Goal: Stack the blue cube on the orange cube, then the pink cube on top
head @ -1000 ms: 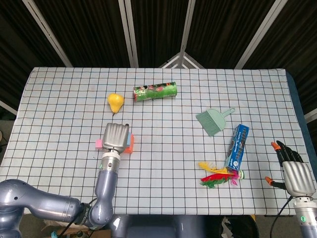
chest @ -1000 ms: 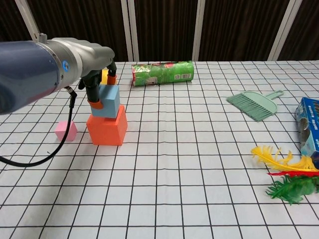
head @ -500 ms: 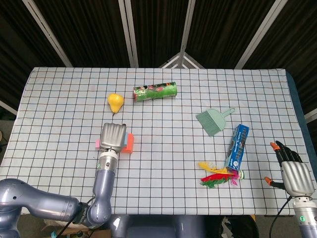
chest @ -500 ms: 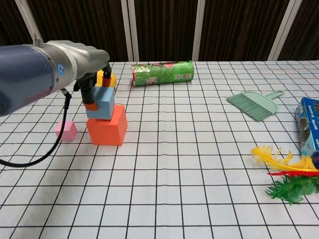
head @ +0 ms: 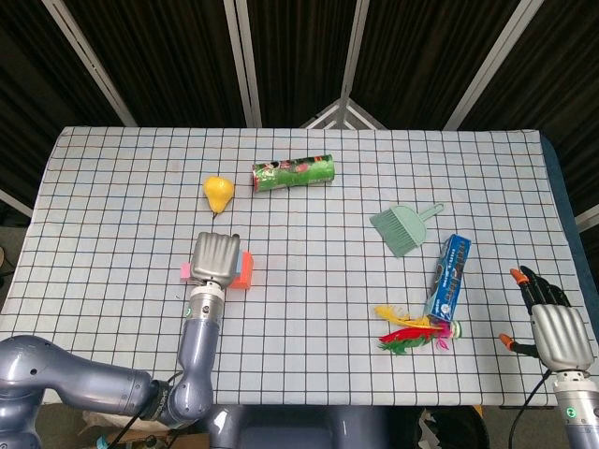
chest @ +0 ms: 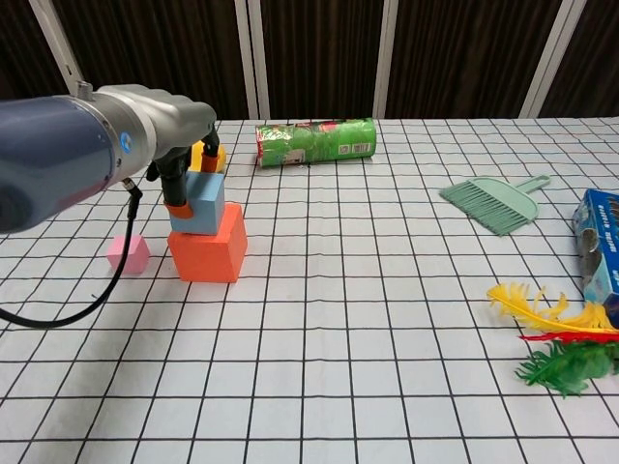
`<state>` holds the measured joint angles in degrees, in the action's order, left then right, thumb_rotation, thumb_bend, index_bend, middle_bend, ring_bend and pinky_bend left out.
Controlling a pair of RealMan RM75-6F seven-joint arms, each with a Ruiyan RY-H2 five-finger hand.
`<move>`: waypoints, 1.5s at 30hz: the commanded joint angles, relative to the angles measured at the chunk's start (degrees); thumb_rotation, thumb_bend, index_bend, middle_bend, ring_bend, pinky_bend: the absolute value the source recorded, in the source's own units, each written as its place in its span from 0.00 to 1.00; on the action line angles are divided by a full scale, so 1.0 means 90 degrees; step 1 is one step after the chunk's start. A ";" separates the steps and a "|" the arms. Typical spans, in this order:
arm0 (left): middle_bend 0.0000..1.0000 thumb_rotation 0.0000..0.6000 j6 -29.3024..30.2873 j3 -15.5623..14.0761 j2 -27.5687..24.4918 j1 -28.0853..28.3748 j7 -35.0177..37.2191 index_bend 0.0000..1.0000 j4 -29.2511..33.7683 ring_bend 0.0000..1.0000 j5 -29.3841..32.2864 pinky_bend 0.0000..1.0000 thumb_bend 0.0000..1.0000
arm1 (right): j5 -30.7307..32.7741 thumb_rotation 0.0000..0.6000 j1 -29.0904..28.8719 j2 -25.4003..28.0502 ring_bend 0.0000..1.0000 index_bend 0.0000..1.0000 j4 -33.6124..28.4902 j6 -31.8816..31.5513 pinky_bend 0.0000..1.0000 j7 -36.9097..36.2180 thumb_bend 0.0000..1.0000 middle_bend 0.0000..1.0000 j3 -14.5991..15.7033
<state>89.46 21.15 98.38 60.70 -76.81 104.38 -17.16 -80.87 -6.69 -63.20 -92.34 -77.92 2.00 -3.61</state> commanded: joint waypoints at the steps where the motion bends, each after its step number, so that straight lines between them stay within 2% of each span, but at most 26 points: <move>1: 0.74 1.00 -0.0021 0.0000 0.0014 0.0014 0.0039 0.48 -0.0036 0.65 0.0004 0.69 0.39 | 0.0007 1.00 -0.0002 0.0000 0.13 0.08 0.0001 0.0009 0.16 0.0002 0.19 0.07 0.0000; 11: 0.74 1.00 -0.0059 -0.0052 0.0060 0.0068 0.0106 0.46 -0.0125 0.65 0.0002 0.69 0.39 | 0.0023 1.00 -0.0009 0.0008 0.13 0.08 -0.0015 0.0035 0.16 0.0013 0.19 0.07 0.0005; 14: 0.73 1.00 -0.0059 -0.0074 0.0059 0.0082 0.0083 0.40 -0.0109 0.65 0.0033 0.69 0.38 | 0.0026 1.00 -0.0005 0.0013 0.13 0.08 -0.0023 0.0029 0.16 0.0016 0.19 0.07 0.0006; 21: 0.71 1.00 -0.0015 -0.0134 -0.0026 0.0130 -0.0064 0.20 0.0010 0.63 0.0099 0.68 0.30 | 0.0060 1.00 -0.0008 0.0029 0.13 0.08 -0.0045 0.0065 0.16 0.0014 0.19 0.07 0.0009; 27: 0.70 1.00 0.0256 -0.0208 -0.0227 0.0159 -0.0320 0.09 0.0383 0.63 0.0164 0.68 0.29 | 0.0085 1.00 -0.0011 0.0052 0.13 0.08 -0.0075 0.0090 0.16 0.0024 0.19 0.07 0.0010; 33: 0.70 1.00 0.0619 -0.0283 -0.0731 -0.0001 -0.0360 0.09 0.1212 0.63 0.0094 0.68 0.29 | 0.0094 1.00 -0.0026 0.0062 0.13 0.08 -0.0102 0.0140 0.16 0.0041 0.19 0.07 0.0025; 37: 0.71 1.00 0.0934 -0.0552 -0.1278 -0.0302 -0.0241 0.12 0.2059 0.63 -0.0123 0.68 0.29 | 0.0120 1.00 -0.0023 0.0079 0.13 0.08 -0.0133 0.0143 0.16 0.0049 0.19 0.07 0.0020; 40: 0.71 1.00 0.1056 -0.0906 -0.1733 -0.0692 0.0154 0.14 0.2688 0.63 -0.0485 0.68 0.29 | 0.0101 1.00 -0.0012 0.0089 0.13 0.08 -0.0157 0.0113 0.16 0.0038 0.19 0.07 0.0021; 43: 0.71 1.00 0.1019 -0.1615 -0.2267 -0.1314 0.0903 0.15 0.3136 0.63 -0.1214 0.69 0.29 | 0.0066 1.00 -0.0003 0.0098 0.13 0.08 -0.0166 0.0088 0.16 0.0014 0.19 0.07 0.0031; 45: 0.71 1.00 0.0846 -0.1977 -0.2589 -0.1642 0.1342 0.16 0.3179 0.63 -0.1477 0.69 0.29 | 0.0053 1.00 -0.0004 0.0098 0.13 0.08 -0.0166 0.0092 0.16 0.0008 0.19 0.07 0.0037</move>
<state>97.94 8.73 79.98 50.94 -70.59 130.24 -26.19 -80.37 -6.72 -62.32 -93.84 -77.10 2.08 -3.29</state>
